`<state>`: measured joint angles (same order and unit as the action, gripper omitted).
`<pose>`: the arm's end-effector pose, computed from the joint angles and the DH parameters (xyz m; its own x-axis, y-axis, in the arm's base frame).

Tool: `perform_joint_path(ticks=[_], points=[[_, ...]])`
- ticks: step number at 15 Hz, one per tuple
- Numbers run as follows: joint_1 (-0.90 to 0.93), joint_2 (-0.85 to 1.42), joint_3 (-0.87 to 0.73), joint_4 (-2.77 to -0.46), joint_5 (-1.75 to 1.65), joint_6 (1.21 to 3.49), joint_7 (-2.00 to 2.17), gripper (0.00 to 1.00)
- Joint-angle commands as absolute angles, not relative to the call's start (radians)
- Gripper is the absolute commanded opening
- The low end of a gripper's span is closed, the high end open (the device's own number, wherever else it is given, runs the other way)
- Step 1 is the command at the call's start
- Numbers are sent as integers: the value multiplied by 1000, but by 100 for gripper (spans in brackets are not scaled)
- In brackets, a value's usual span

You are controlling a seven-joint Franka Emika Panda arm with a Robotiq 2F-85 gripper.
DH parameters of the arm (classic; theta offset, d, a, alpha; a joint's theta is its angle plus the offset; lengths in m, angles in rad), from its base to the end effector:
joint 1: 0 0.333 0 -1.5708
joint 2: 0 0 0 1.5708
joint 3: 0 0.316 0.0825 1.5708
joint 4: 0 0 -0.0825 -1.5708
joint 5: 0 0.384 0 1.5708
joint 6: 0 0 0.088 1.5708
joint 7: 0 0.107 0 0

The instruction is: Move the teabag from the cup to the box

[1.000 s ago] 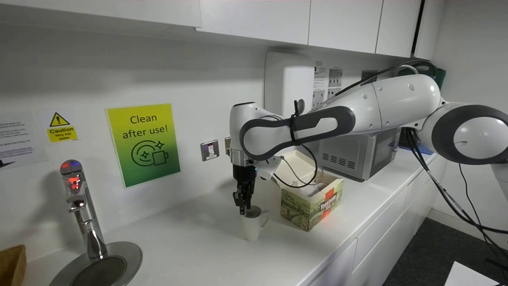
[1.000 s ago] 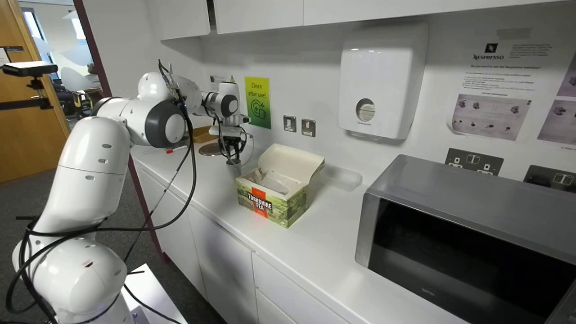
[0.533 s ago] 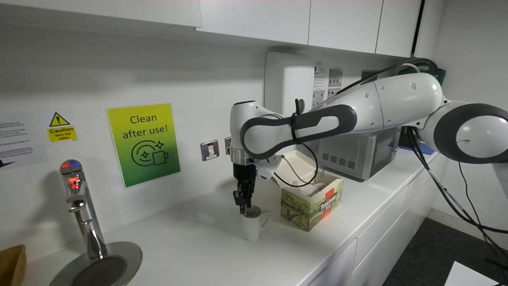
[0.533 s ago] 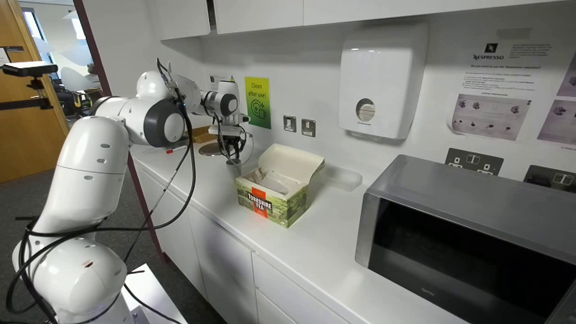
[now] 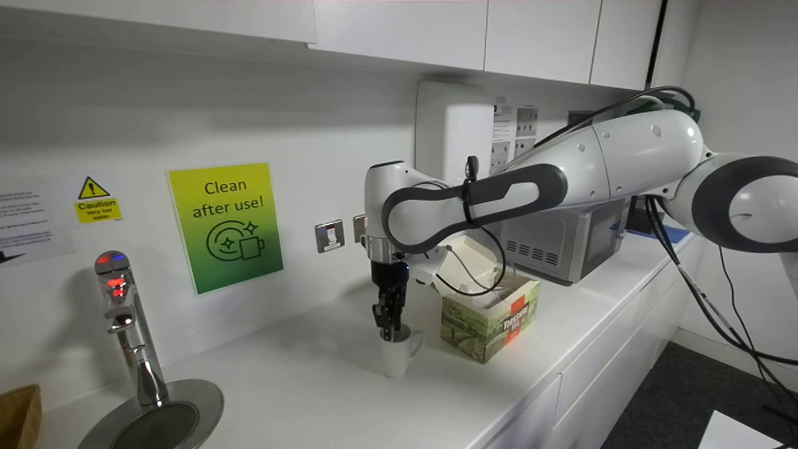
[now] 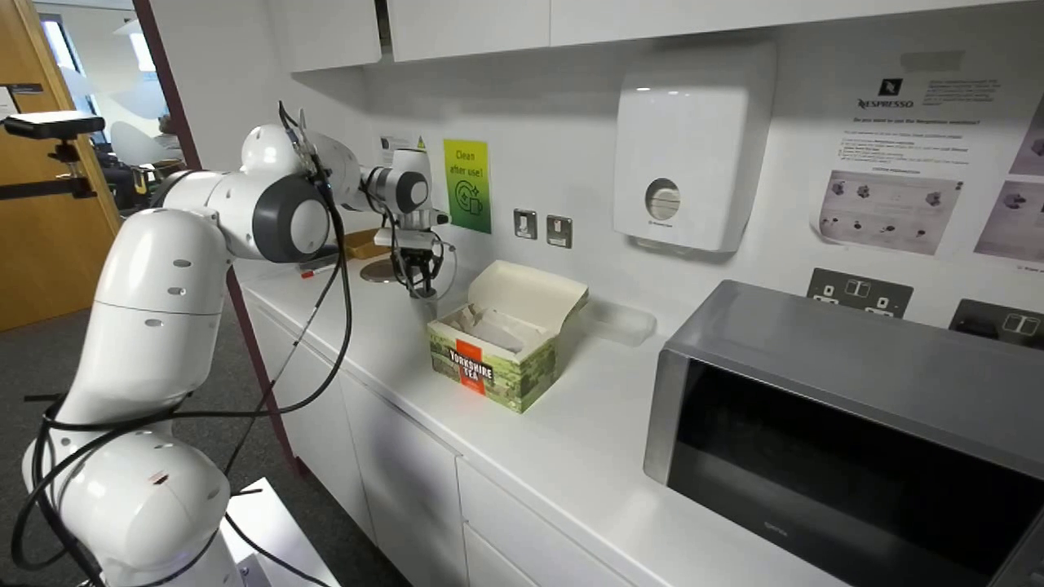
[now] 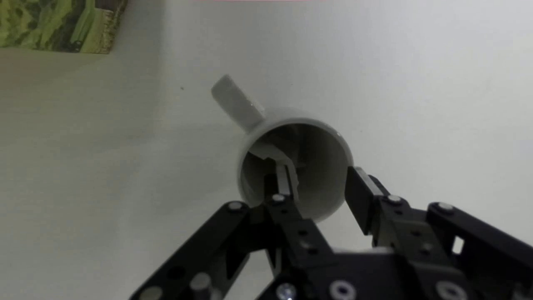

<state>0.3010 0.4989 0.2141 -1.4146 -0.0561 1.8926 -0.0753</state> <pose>0.6220 0.3171 0.4168 0.8344 0.5511 -0.0062 0.5502 -0.8336 -0.0494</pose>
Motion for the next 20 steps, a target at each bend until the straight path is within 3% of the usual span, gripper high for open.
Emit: perform_joint_path(ticks=[1, 7, 20], points=[[284, 430, 212, -1491, -49, 1891, -102, 46], [276, 441, 202, -1474, -61, 1876, -108, 50], [293, 476, 206, -1444, -70, 1866, -135, 45]])
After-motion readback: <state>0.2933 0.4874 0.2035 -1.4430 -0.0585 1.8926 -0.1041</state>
